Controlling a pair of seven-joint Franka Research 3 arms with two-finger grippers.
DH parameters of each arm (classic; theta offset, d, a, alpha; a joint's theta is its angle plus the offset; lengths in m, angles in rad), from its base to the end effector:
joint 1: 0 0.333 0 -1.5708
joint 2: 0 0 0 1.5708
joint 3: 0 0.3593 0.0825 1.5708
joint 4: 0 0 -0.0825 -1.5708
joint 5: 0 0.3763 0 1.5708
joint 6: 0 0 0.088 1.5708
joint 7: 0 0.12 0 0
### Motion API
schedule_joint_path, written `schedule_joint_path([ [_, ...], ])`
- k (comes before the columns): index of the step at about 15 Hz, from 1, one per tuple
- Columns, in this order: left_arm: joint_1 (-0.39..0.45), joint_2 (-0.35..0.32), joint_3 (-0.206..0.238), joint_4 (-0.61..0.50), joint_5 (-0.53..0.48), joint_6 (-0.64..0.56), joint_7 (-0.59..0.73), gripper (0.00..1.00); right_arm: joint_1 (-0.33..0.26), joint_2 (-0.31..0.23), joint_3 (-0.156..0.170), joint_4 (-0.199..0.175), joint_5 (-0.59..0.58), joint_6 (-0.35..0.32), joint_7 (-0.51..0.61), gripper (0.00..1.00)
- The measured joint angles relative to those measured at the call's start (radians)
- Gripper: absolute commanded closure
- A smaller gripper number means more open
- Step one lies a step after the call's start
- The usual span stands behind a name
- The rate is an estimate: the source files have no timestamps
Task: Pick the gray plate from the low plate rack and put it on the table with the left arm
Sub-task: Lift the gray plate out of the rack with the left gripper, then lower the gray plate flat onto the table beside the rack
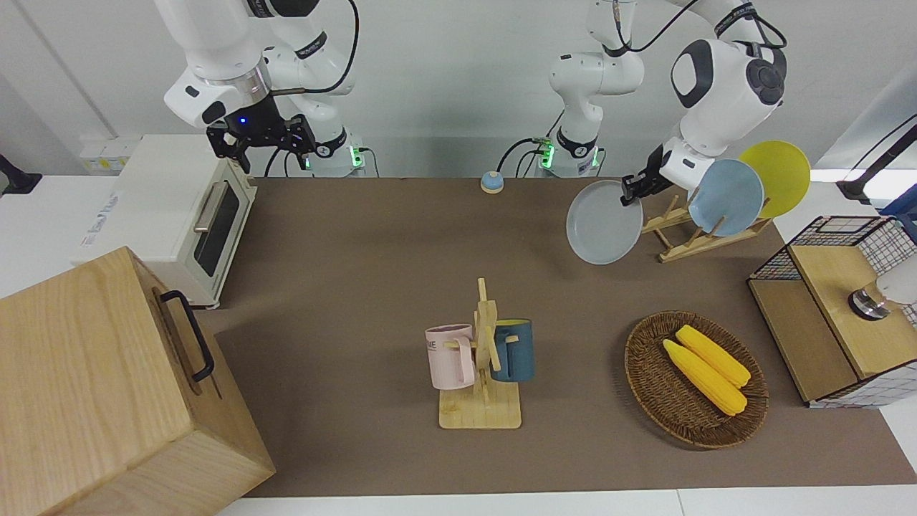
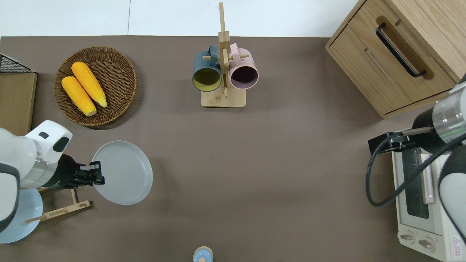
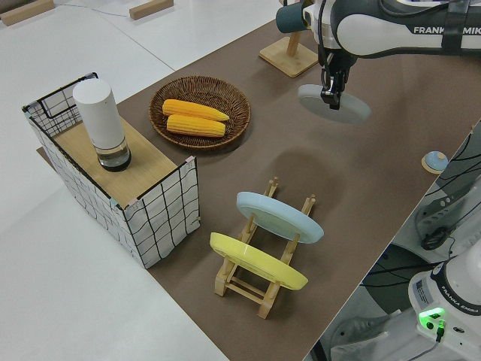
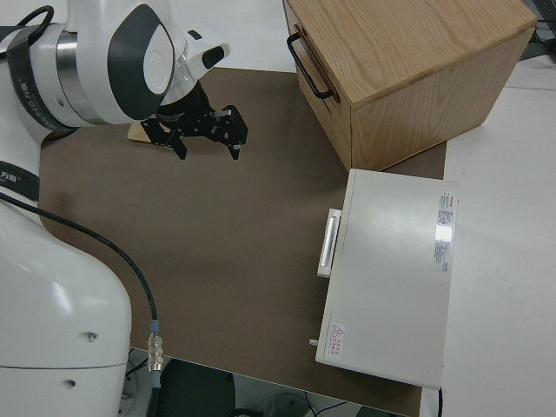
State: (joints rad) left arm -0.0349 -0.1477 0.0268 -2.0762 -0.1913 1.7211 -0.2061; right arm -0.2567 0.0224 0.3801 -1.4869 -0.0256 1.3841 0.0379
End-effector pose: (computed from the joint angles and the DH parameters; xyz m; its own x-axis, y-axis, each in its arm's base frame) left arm 0.4720 -0.0233 0.5124 0.9452 0.2199 -0.2415 0.2572 -0.9568 0.1354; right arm 0.5296 0.0594 0.6666 0.9892 0.0807 -0.1225 0.0840 -0.9962 0.0219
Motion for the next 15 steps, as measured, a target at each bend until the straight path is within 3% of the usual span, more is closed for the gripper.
schedule_joint_path([
  [6, 0.0, 0.001, -0.03, -0.133, -0.001, 0.137, -0.001, 0.83, 0.0, 0.0, 0.0, 0.0, 0.0, 0.0, 0.0, 0.017],
  [7, 0.0, 0.003, -0.036, -0.15, -0.001, 0.145, -0.001, 0.75, 0.0, 0.0, 0.0, 0.0, 0.0, 0.0, 0.0, 0.017],
  [8, 0.0, 0.005, -0.041, -0.161, -0.001, 0.149, -0.001, 0.57, 0.0, 0.0, 0.0, 0.0, 0.0, 0.0, 0.0, 0.017],
  [9, 0.0, 0.008, -0.044, -0.169, -0.001, 0.151, -0.001, 0.34, 0.0, 0.0, 0.0, 0.0, 0.0, 0.0, 0.0, 0.017],
  [12, 0.0, 0.021, -0.048, -0.181, 0.025, 0.152, -0.001, 0.18, 0.0, 0.0, 0.0, 0.0, 0.0, 0.0, 0.0, 0.017],
  [15, 0.0, 0.032, -0.048, -0.184, 0.054, 0.152, -0.002, 0.12, 0.0, 0.0, 0.0, 0.0, 0.0, 0.0, 0.0, 0.017],
])
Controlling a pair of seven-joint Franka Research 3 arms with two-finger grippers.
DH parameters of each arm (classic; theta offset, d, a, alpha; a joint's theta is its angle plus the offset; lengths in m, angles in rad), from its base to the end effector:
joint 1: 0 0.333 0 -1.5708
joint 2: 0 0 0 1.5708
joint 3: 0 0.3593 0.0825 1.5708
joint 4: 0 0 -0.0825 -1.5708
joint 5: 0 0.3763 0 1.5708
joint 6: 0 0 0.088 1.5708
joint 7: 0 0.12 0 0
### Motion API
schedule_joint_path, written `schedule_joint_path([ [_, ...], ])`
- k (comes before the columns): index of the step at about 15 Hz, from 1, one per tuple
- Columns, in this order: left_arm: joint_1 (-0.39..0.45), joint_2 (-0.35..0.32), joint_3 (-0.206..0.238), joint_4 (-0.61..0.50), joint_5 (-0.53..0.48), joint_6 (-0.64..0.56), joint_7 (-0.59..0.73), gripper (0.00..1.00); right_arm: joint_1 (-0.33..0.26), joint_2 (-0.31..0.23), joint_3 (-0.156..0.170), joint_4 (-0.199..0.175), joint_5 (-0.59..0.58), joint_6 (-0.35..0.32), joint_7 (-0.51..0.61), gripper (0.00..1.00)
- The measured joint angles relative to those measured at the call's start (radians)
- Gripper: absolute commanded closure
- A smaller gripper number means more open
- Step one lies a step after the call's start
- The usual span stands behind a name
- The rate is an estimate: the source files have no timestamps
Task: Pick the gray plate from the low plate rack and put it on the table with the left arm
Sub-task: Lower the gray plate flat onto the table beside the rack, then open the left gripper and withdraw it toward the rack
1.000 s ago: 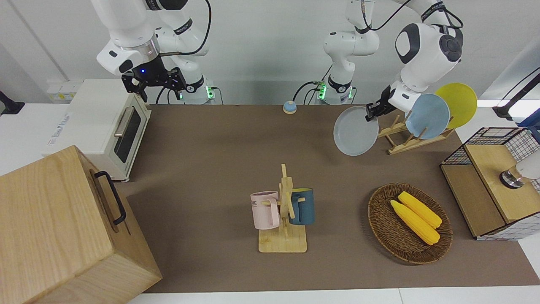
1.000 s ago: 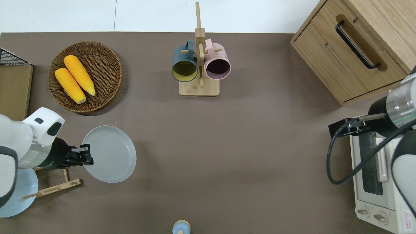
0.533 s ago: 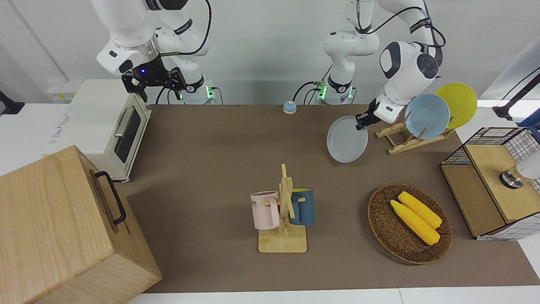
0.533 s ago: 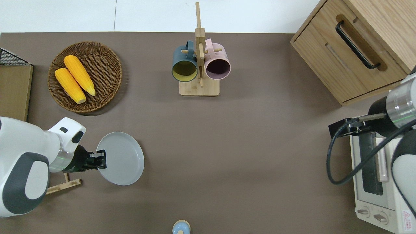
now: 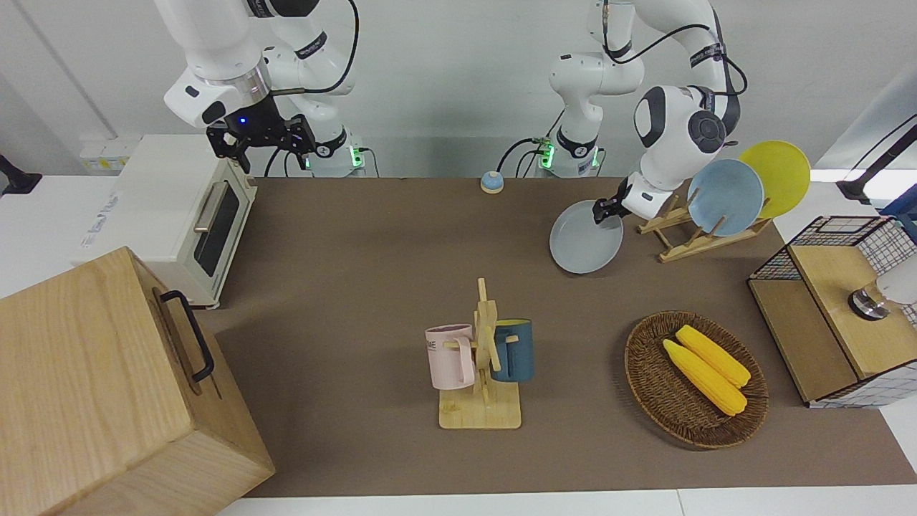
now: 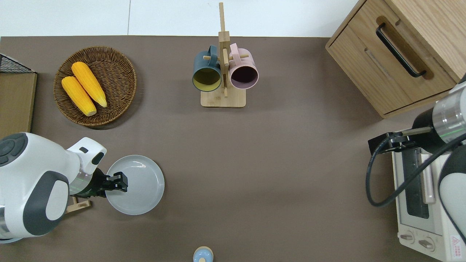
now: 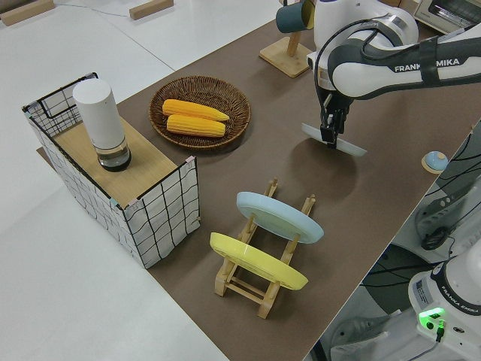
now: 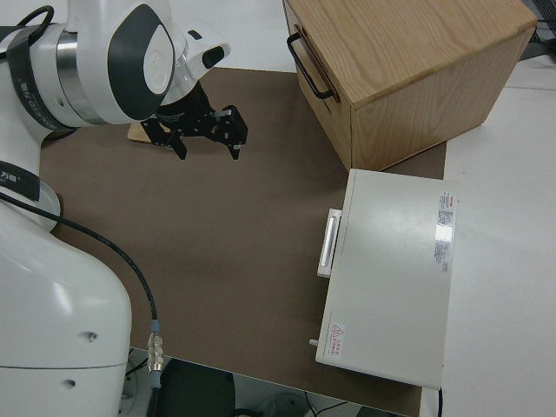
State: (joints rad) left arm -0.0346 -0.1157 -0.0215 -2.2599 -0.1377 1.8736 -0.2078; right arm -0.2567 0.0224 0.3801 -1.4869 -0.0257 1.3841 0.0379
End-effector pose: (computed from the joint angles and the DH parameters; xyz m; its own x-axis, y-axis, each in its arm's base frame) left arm 0.4531 -0.0377 0.4261 0.9383 0.1929 -0.2871 0.2172 -0.9746 0.0548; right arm 0.5296 0.0594 0.6666 0.9892 0.0807 -0.1225 0.0840 -0.9962 0.0220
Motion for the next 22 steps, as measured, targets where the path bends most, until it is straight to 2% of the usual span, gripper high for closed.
schedule_joint_path([
  [5, 0.002, 0.001, 0.0, 0.0, 0.003, 0.0, -0.001, 0.1, 0.0, 0.0, 0.0, 0.0, 0.0, 0.0, 0.0, 0.017],
  [8, 0.002, 0.001, 0.001, 0.0, 0.006, 0.0, -0.001, 0.02, 0.0, 0.0, 0.0, 0.0, 0.0, 0.0, 0.0, 0.017],
  [11, 0.002, -0.002, 0.001, 0.012, 0.039, 0.001, -0.001, 0.01, 0.0, 0.0, 0.0, 0.0, 0.0, 0.0, 0.0, 0.017],
  [15, 0.003, -0.011, 0.007, 0.096, 0.051, -0.031, -0.031, 0.01, 0.0, 0.0, 0.0, 0.0, 0.0, 0.0, 0.0, 0.017],
  [22, 0.004, -0.029, 0.02, 0.322, 0.115, -0.137, -0.053, 0.0, 0.0, 0.0, 0.0, 0.0, 0.0, 0.0, 0.0, 0.017],
])
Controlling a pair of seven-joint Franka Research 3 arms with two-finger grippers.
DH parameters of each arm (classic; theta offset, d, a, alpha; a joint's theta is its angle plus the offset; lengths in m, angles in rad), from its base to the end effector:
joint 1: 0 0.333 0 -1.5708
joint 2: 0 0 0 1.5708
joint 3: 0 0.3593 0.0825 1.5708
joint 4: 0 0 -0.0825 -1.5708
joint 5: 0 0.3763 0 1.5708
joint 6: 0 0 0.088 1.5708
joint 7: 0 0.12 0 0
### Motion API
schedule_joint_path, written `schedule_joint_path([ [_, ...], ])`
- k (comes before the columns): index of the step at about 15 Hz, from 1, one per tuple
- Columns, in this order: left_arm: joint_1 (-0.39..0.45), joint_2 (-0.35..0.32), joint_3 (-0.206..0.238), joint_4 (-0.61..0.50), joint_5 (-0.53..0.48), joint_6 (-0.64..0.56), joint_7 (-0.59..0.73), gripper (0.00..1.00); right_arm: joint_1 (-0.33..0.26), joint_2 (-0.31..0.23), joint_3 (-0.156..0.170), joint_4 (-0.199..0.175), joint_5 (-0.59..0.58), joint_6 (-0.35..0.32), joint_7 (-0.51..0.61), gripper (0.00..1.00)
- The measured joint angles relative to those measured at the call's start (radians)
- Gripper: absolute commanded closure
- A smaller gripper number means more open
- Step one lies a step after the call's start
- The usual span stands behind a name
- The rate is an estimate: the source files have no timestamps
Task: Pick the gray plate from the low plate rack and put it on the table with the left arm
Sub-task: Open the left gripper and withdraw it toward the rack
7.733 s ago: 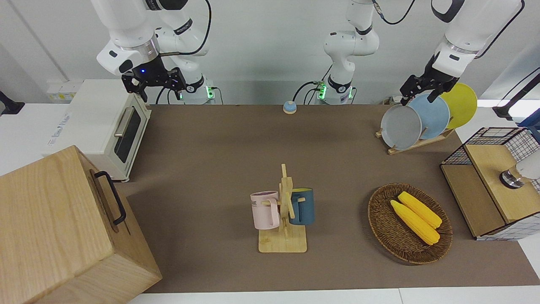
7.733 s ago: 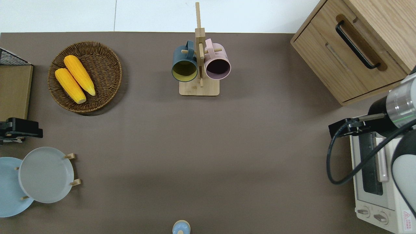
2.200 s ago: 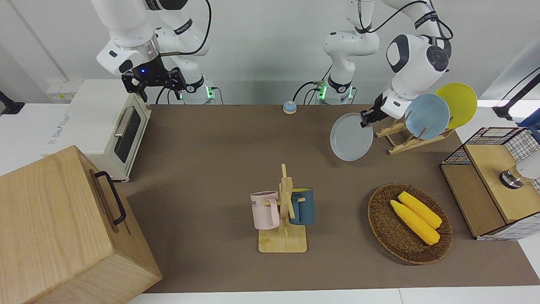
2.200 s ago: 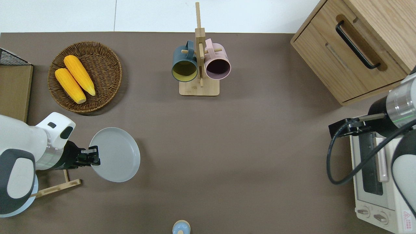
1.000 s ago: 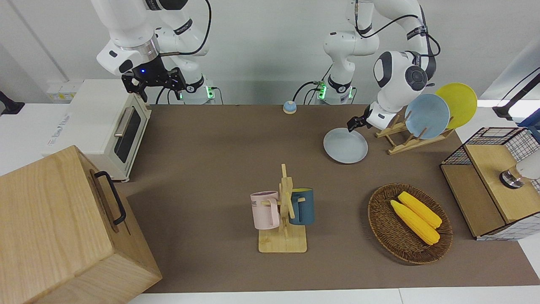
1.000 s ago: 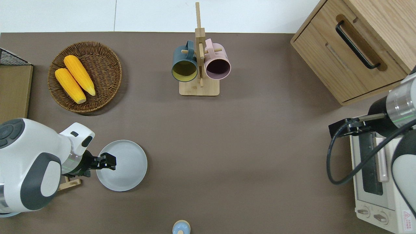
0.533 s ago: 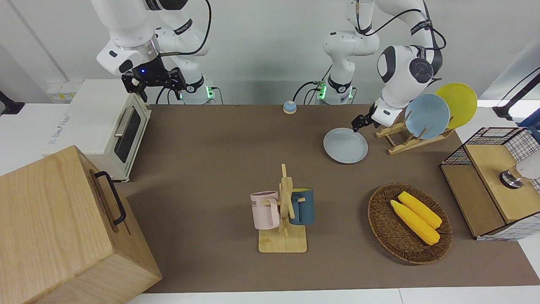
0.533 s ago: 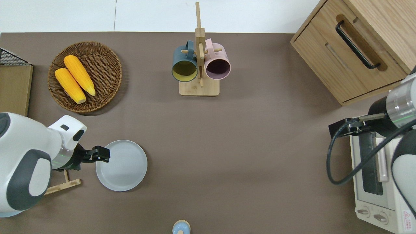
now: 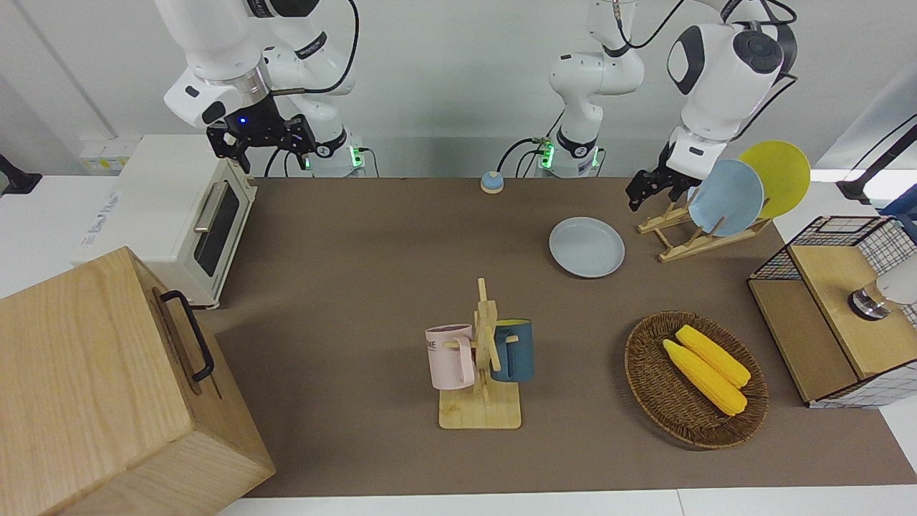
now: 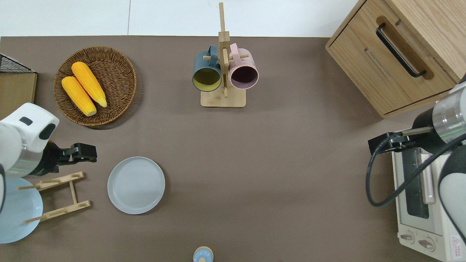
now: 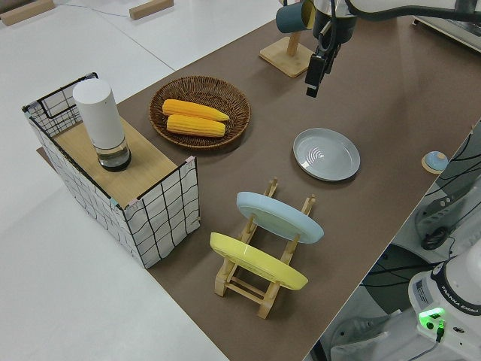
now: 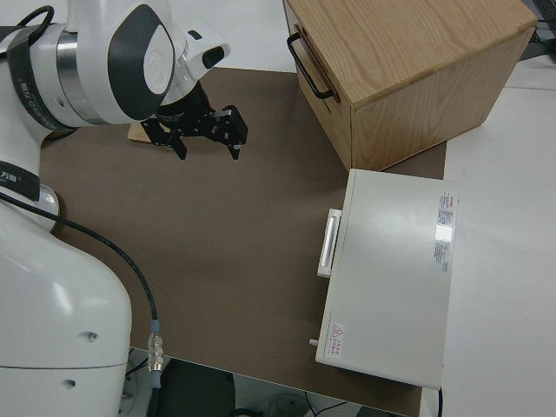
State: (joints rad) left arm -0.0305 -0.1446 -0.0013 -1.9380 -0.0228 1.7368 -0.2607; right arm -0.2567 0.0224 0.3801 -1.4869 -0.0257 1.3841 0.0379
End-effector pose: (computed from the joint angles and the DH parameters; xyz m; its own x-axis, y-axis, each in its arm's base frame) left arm 0.4958 -0.0182 0.5731 0.9712 0.2306 -0.0604 0.2314 -0.9728 0.0067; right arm 0.5296 0.0594 0.6666 0.9892 0.0807 -0.1225 0.0840 -0.9962 0.0220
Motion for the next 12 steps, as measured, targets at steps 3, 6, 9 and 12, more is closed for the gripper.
schedule_joint_path([
  [3, 0.001, -0.004, 0.026, 0.074, 0.003, -0.045, 0.023, 0.0, 0.0, 0.0, 0.0, 0.0, 0.0, 0.0, 0.0, 0.017],
  [6, 0.008, -0.005, 0.056, 0.15, 0.003, -0.098, 0.124, 0.0, 0.0, 0.0, 0.0, 0.0, 0.0, 0.0, 0.0, 0.017],
  [9, 0.013, -0.01, 0.077, 0.199, 0.003, -0.135, 0.191, 0.0, 0.0, 0.0, 0.0, 0.0, 0.0, 0.0, 0.0, 0.017],
  [12, 0.013, -0.016, 0.078, 0.207, 0.003, -0.143, 0.205, 0.0, 0.0, 0.0, 0.0, 0.0, 0.0, 0.0, 0.0, 0.017],
])
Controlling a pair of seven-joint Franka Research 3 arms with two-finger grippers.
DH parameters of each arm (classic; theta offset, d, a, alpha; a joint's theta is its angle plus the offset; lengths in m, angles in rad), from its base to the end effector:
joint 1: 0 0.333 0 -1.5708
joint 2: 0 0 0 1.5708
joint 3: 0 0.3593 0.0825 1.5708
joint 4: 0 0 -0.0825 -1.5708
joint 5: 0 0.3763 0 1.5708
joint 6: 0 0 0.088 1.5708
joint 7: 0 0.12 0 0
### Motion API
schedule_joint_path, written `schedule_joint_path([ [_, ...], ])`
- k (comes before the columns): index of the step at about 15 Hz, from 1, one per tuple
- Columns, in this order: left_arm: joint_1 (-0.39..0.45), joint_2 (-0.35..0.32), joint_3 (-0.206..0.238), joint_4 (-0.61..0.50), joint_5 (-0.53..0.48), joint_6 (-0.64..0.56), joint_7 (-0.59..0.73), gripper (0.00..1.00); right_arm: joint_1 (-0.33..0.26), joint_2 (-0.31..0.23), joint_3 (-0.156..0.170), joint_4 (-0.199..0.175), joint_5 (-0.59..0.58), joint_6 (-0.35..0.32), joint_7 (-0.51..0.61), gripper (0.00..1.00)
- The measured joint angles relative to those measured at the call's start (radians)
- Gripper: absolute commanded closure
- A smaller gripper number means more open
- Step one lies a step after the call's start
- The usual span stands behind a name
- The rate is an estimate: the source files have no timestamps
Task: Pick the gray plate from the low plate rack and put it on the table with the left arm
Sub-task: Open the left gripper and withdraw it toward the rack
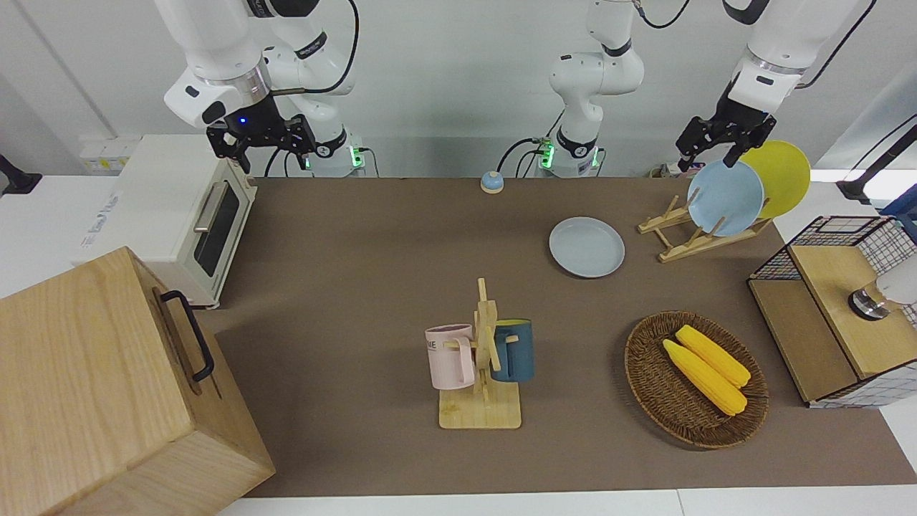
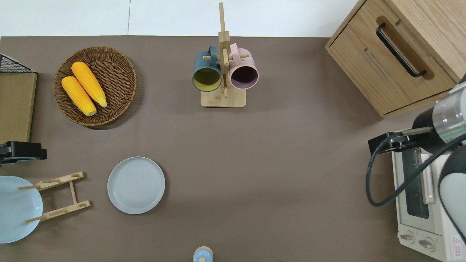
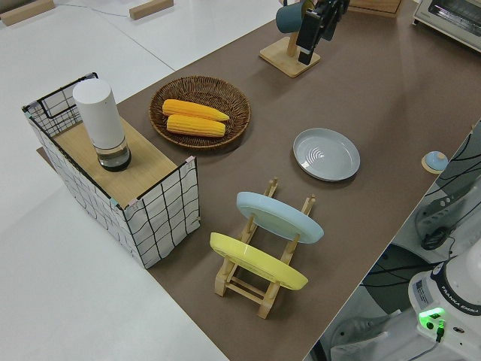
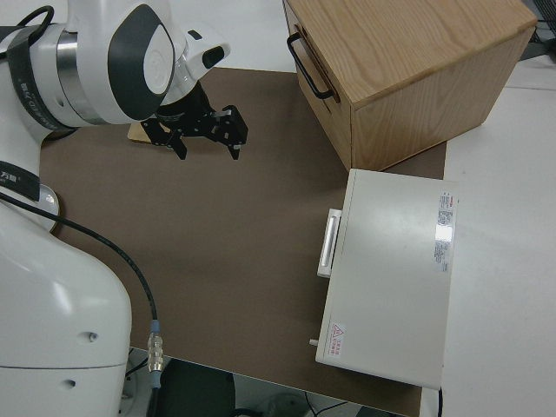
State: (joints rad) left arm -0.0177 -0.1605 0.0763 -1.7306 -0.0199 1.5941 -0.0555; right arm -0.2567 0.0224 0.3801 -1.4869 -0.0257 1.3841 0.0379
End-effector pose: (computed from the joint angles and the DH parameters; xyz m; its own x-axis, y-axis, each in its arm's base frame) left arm 0.4904 0.0300 0.6656 0.9933 0.1136 0.0217 0.1128 -0.9931 0.0333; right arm 0.5296 0.0594 0.6666 0.9892 0.0807 -0.1225 0.0840 -0.9962 0.0220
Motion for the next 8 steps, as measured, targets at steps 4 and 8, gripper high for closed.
schedule_joint_path([
  [4, 0.0, 0.0, 0.002, 0.0, 0.0, 0.0, 0.0, 0.0, 0.0, 0.0, 0.0, 0.0, 0.0, 0.0, 0.0, 0.017],
  [8, 0.0, 0.0, 0.027, 0.0, 0.0, 0.0, 0.0, 0.0, 0.0, 0.0, 0.0, 0.0, 0.0, 0.0, 0.0, 0.017],
])
